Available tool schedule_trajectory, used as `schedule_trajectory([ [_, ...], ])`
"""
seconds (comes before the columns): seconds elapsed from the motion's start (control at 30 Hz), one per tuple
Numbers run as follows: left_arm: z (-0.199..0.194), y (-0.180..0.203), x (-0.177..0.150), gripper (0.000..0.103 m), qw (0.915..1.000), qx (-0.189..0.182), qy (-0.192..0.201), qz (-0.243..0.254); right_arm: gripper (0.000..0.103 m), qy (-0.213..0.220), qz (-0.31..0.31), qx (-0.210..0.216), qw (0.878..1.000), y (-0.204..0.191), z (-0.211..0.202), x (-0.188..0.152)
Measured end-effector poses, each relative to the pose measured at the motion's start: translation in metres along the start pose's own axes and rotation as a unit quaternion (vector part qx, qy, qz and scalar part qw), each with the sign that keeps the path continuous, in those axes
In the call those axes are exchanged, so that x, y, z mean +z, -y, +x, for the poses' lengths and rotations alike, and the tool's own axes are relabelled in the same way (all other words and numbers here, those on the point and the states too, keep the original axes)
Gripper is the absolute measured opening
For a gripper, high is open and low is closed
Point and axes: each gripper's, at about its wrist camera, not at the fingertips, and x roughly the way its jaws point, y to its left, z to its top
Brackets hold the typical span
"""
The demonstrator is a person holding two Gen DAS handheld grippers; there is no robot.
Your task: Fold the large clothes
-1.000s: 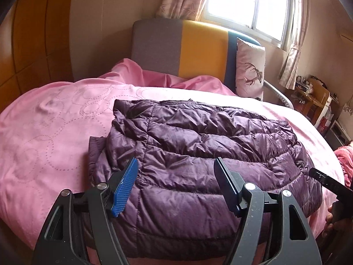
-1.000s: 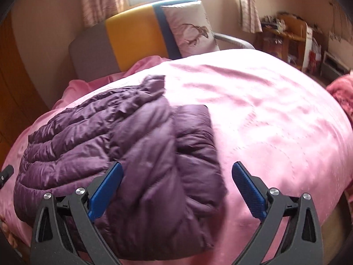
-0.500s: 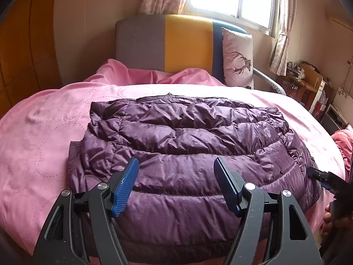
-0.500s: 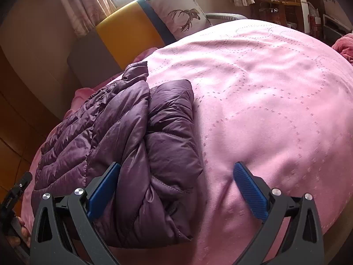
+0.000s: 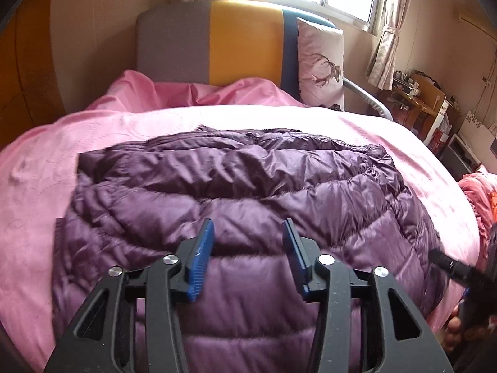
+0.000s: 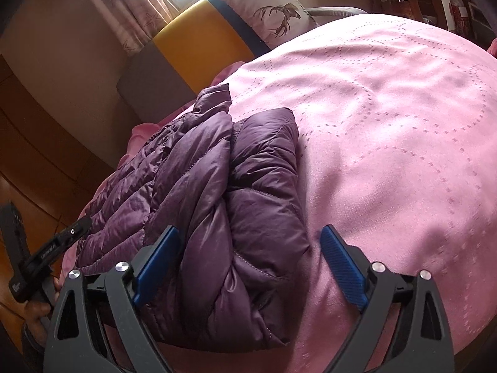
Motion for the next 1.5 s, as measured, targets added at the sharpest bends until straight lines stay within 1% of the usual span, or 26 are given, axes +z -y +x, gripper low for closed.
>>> schedule_trajectory([
  [0.03,0.010,0.002,0.005,0.044,0.9999,-0.005,-0.010,-0.006,0.089,0.000,-0.001,0.000,1.000,0.000,0.002,0.000],
  [0.13,0.033,0.004,0.011,0.044,0.9995,-0.002,-0.026,-0.015,0.088,-0.004,-0.011,0.001,1.000,0.000,0.005,-0.001],
  [0.23,0.061,0.002,0.005,0.044,0.9983,0.000,-0.052,-0.025,0.088,-0.005,-0.021,0.002,1.000,-0.002,0.009,-0.002],
  [0.37,0.078,0.008,-0.011,0.044,0.9990,0.008,-0.043,0.001,0.088,-0.010,-0.030,0.007,0.999,-0.006,0.014,-0.004],
  [0.43,0.080,0.005,-0.015,0.044,0.9992,0.002,-0.038,-0.009,0.085,-0.015,-0.026,0.014,0.999,-0.010,0.017,-0.002],
  [0.5,0.080,0.005,-0.017,0.044,0.9994,0.000,-0.034,-0.010,0.081,-0.028,-0.014,0.043,0.999,-0.012,0.021,-0.001],
  [0.6,0.079,0.006,-0.015,0.044,0.9994,0.004,-0.035,-0.004,0.081,-0.031,-0.020,0.034,0.999,-0.017,0.025,-0.002],
  [0.67,0.072,0.002,-0.010,0.044,0.9992,-0.004,-0.036,-0.017,0.080,-0.033,-0.018,0.032,0.999,-0.019,0.026,-0.001],
  [0.73,0.061,-0.002,-0.008,0.044,0.9990,-0.004,-0.035,-0.028,0.077,-0.037,-0.019,0.028,0.999,-0.019,0.027,-0.001],
  [0.8,0.046,-0.003,-0.006,0.044,0.9991,0.011,-0.023,-0.035,0.076,-0.040,-0.015,0.028,0.999,-0.022,0.027,0.001],
  [0.83,0.036,-0.003,-0.007,0.044,0.9991,0.024,-0.014,-0.032,0.076,-0.041,-0.014,0.028,0.999,-0.023,0.028,0.002],
  [0.9,0.023,-0.003,-0.011,0.044,0.9988,0.038,-0.002,-0.032,0.076,-0.040,-0.011,0.025,0.999,-0.025,0.028,0.004],
  [1.07,0.011,-0.006,-0.021,0.044,0.9984,0.051,0.002,-0.024,0.077,-0.037,-0.016,0.016,0.999,-0.034,0.025,0.002],
  [1.13,0.012,-0.006,-0.024,0.044,0.9984,0.051,0.000,-0.023,0.075,-0.037,-0.024,0.008,0.999,-0.041,0.025,0.001],
  [1.2,0.013,-0.007,-0.026,0.044,0.9985,0.049,0.000,-0.025,0.069,-0.037,-0.032,0.003,0.999,-0.045,0.025,0.001],
  [1.37,0.018,-0.005,-0.030,0.044,0.9986,0.051,0.001,-0.016,0.065,-0.045,-0.035,0.003,0.998,-0.053,0.026,-0.003],
  [1.43,0.020,-0.006,-0.032,0.044,0.9987,0.049,0.000,-0.015,0.060,-0.048,-0.036,0.005,0.998,-0.055,0.027,-0.004],
  [1.5,0.021,-0.006,-0.033,0.044,0.9988,0.047,0.000,-0.016,0.050,-0.050,-0.038,0.008,0.998,-0.059,0.029,-0.005],
])
